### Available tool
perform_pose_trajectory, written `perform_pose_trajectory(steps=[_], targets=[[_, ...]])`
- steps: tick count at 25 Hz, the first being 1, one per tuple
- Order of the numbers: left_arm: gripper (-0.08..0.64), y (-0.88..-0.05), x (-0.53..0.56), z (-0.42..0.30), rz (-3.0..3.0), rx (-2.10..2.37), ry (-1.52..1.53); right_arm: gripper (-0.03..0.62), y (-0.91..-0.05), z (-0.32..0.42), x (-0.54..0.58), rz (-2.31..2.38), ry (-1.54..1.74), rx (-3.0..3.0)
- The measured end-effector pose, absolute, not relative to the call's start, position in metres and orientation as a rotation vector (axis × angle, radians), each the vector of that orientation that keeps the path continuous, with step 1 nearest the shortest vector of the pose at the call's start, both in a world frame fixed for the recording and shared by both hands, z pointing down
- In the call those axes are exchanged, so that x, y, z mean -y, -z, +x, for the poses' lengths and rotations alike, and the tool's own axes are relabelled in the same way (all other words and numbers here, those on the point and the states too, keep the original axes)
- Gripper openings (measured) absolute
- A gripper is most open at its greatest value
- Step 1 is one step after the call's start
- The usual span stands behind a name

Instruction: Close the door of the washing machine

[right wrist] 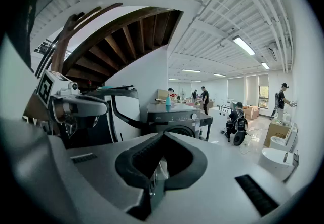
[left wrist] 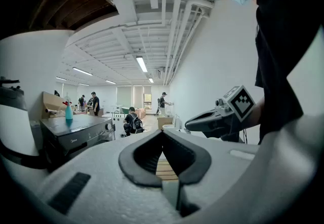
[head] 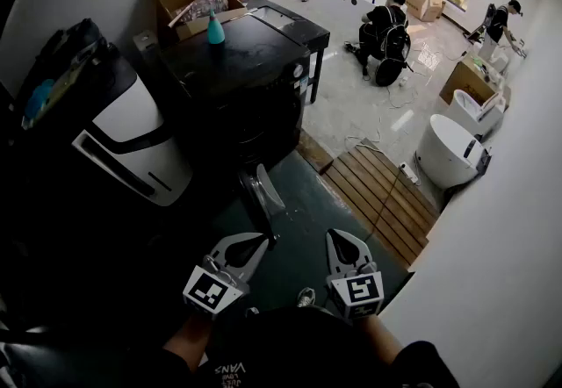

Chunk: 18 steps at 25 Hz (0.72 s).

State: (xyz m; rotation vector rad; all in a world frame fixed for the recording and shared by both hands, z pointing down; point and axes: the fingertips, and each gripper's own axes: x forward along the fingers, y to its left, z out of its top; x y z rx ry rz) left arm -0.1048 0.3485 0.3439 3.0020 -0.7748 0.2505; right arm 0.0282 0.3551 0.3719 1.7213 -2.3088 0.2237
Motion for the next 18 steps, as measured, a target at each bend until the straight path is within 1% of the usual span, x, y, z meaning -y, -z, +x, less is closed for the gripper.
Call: perform_pose_trajectory(steps=[12,13,14,15,16,18], targets=[[0.013,-0.352,-0.343,-0.121,2.947,0.876,-0.239,0.000,-0.379,0.019,-0.356,1.709,-0.292,2.377],[0.050,-0.355,-0.341,-0.121,2.937,0.884,-0.239,0.000,-0.380,0.020,-0.355,1.704,-0.286,2.385],[0.124,-0.359,-0.339,-0.120,2.923,0.892,-0.241,0.000,-0.381,0.020,-0.353,1.695,-0.281,2.396],[0.180,-0.362,-0.336,-0.119,2.906,0.904,-0.241,0.021,-0.382,0.022,-0.351,1.684,-0.280,2.408],[0.209,-0.366,-0.333,-0.119,2.888,0.923,-0.239,0.042,-0.384,0.024,-0.349,1.673,-0.283,2.421],[0.237,-0.374,-0.324,-0.122,2.847,0.982,-0.234,0.083,-0.388,0.029,-0.343,1.653,-0.291,2.436]])
